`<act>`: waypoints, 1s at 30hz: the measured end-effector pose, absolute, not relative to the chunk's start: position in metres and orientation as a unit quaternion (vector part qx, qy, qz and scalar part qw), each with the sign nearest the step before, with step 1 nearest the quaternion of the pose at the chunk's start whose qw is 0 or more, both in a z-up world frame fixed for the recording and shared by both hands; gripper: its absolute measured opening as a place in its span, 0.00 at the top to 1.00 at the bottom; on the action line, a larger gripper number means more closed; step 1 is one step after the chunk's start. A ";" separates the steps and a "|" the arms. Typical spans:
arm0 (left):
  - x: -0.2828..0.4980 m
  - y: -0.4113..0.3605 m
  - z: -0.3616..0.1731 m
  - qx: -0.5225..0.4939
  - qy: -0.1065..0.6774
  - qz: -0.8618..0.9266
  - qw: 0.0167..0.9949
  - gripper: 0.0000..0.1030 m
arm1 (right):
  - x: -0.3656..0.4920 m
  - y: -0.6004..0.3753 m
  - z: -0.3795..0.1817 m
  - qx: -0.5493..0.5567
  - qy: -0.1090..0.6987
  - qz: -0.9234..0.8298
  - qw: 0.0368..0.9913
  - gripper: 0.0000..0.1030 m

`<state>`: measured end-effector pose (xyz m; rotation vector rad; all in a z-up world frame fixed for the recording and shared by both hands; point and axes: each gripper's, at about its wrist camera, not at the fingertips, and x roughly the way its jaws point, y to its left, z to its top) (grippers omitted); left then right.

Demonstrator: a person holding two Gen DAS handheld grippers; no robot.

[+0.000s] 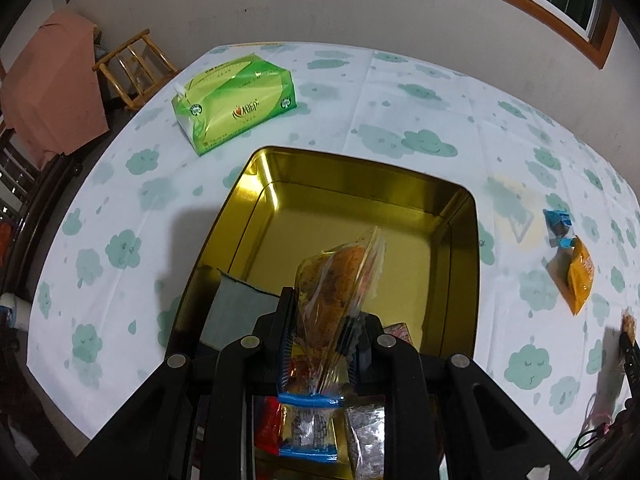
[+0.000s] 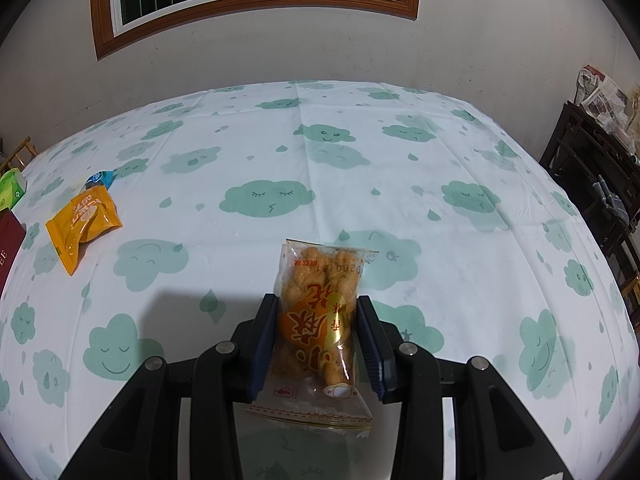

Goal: Organize snacks
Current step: 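Carry the peanut bag into the gold tin with the left gripper and release it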

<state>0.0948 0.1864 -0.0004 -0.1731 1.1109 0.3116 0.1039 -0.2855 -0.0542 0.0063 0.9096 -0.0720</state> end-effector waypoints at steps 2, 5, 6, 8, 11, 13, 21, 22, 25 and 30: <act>0.095 0.187 -0.003 -0.085 0.526 0.146 0.833 0.81 | 0.104 -0.286 -0.054 0.003 0.439 -0.035 0.898 0.61; 0.096 0.186 -0.005 -0.084 0.529 0.145 0.832 0.80 | 0.104 -0.286 -0.054 0.003 0.439 -0.035 0.898 0.61; 0.097 0.186 -0.005 -0.083 0.530 0.143 0.832 0.78 | 0.104 -0.286 -0.054 0.003 0.439 -0.035 0.898 0.61; 0.098 0.185 -0.007 -0.086 0.533 0.139 0.830 0.77 | 0.104 -0.286 -0.054 0.003 0.439 -0.035 0.898 0.61; 0.099 0.183 -0.008 -0.080 0.534 0.138 0.830 0.75 | 0.104 -0.286 -0.054 0.003 0.439 -0.035 0.898 0.61; 0.099 0.183 -0.009 -0.082 0.536 0.136 0.829 0.73 | 0.104 -0.285 -0.054 0.002 0.439 -0.035 0.898 0.61; 0.096 0.181 -0.010 -0.076 0.537 0.132 0.830 0.66 | 0.104 -0.285 -0.054 0.002 0.439 -0.035 0.898 0.61; 0.095 0.180 -0.010 -0.075 0.537 0.132 0.830 0.65 | 0.104 -0.285 -0.054 0.002 0.439 -0.035 0.898 0.61; 0.094 0.178 -0.008 -0.073 0.534 0.129 0.832 0.58 | 0.104 -0.285 -0.054 0.002 0.439 -0.035 0.898 0.61; 0.091 0.176 -0.005 -0.069 0.530 0.126 0.835 0.53 | 0.104 -0.284 -0.054 0.002 0.439 -0.035 0.898 0.61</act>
